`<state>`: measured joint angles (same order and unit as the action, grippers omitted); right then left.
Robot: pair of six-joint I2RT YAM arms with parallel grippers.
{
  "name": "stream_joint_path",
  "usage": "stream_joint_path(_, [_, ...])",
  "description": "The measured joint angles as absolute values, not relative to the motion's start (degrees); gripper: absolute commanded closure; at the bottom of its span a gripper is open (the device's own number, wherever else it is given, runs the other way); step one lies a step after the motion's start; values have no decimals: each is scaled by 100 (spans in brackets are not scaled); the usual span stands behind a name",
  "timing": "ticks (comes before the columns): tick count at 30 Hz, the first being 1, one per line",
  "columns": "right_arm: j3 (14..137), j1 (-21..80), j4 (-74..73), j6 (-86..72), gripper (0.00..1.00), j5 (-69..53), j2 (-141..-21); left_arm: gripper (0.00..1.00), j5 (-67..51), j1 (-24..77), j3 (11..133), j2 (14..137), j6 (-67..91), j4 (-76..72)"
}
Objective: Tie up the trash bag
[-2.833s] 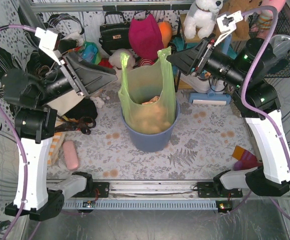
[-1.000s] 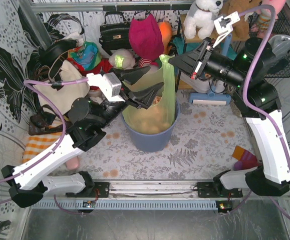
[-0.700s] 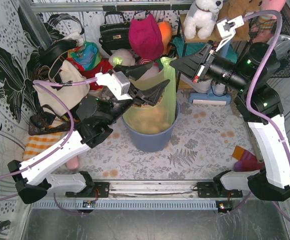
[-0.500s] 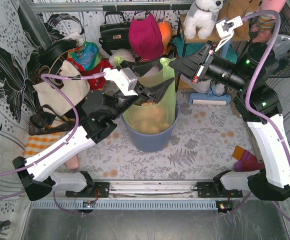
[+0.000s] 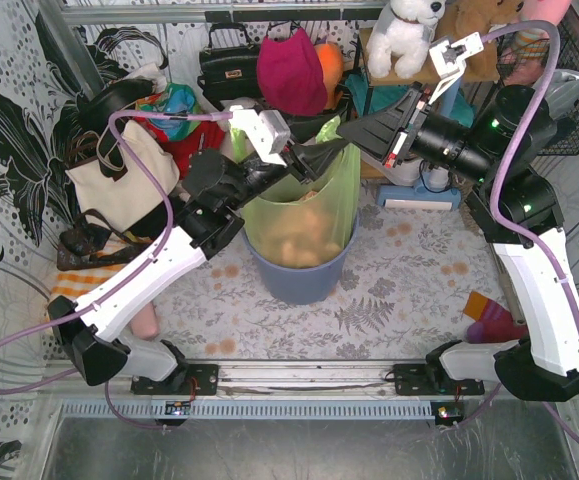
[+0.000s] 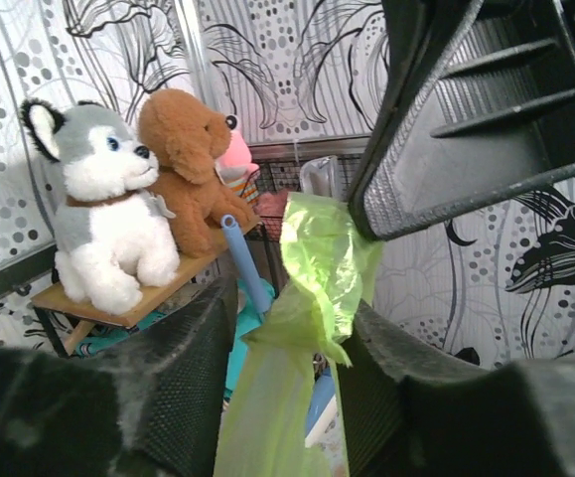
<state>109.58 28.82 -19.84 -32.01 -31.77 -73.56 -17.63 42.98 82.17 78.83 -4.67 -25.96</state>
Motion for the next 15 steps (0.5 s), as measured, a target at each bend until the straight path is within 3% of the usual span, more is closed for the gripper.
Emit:
stream_joint_path(5, [10958,2884,-1986,-3157,100,-3173,-7354,74,-2093,4226,8217,7909,-340,-2613])
stream_joint_path(10, [11139,2884,-2237,-2880,98,-3013,-7395,84,-2342,4189,8215,7907,-272,-2613])
stream_joint_path(15, [11767,2884,-2700,-2235,58,-2818,-7553,91,-2661,4189,8228,7830,-263,-2462])
